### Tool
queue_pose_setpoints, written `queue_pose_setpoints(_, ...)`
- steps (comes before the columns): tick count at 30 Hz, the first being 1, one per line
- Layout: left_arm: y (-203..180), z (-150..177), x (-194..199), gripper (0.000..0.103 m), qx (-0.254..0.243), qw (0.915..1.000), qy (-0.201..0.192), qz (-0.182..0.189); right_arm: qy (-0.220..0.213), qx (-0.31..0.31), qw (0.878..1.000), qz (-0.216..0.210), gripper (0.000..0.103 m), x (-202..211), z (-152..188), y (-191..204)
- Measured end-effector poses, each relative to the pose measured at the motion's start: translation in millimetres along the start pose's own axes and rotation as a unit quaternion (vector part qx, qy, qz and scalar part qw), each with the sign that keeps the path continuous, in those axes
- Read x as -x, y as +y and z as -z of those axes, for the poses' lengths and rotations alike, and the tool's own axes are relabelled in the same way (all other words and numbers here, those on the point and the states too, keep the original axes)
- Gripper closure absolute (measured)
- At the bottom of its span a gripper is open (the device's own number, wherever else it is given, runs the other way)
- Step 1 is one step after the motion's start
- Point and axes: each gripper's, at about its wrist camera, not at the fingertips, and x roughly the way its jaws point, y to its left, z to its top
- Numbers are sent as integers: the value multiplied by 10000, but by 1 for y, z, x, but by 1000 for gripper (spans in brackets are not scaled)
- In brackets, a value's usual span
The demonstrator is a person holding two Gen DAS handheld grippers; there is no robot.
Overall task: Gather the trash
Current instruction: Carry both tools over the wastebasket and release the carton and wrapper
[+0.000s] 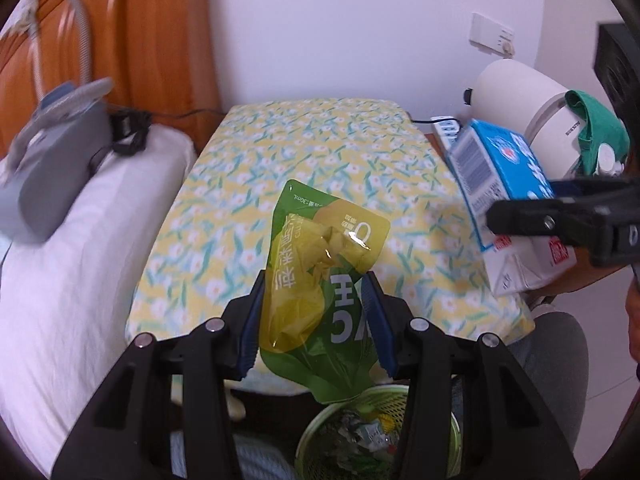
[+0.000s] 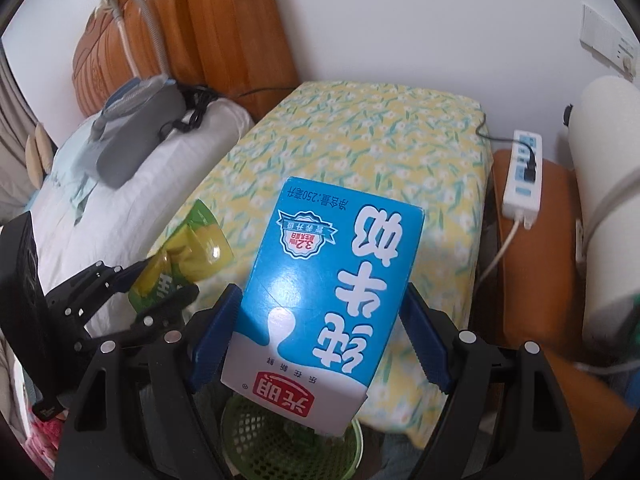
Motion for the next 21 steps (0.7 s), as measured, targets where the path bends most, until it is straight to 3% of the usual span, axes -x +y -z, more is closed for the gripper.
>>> queue_pose_setpoints(6, -7, 53, 19, 58, 224, 9987, 268, -364, 265, -50, 9996, -82, 23, 5, 66, 9)
queue_pose_setpoints(10, -11, 87, 23, 58, 347, 9975, 518, -345, 530, -137, 9983, -179, 23, 5, 109, 11)
queue_pose_setpoints(15, -20, 114, 23, 58, 305, 9968, 666, -315, 748, -151, 9967, -263, 23, 0, 142, 15)
queue_pose_setpoints(21, -30, 122, 18, 58, 222, 9964, 775, -271, 902, -93, 9954, -322, 23, -5, 162, 20)
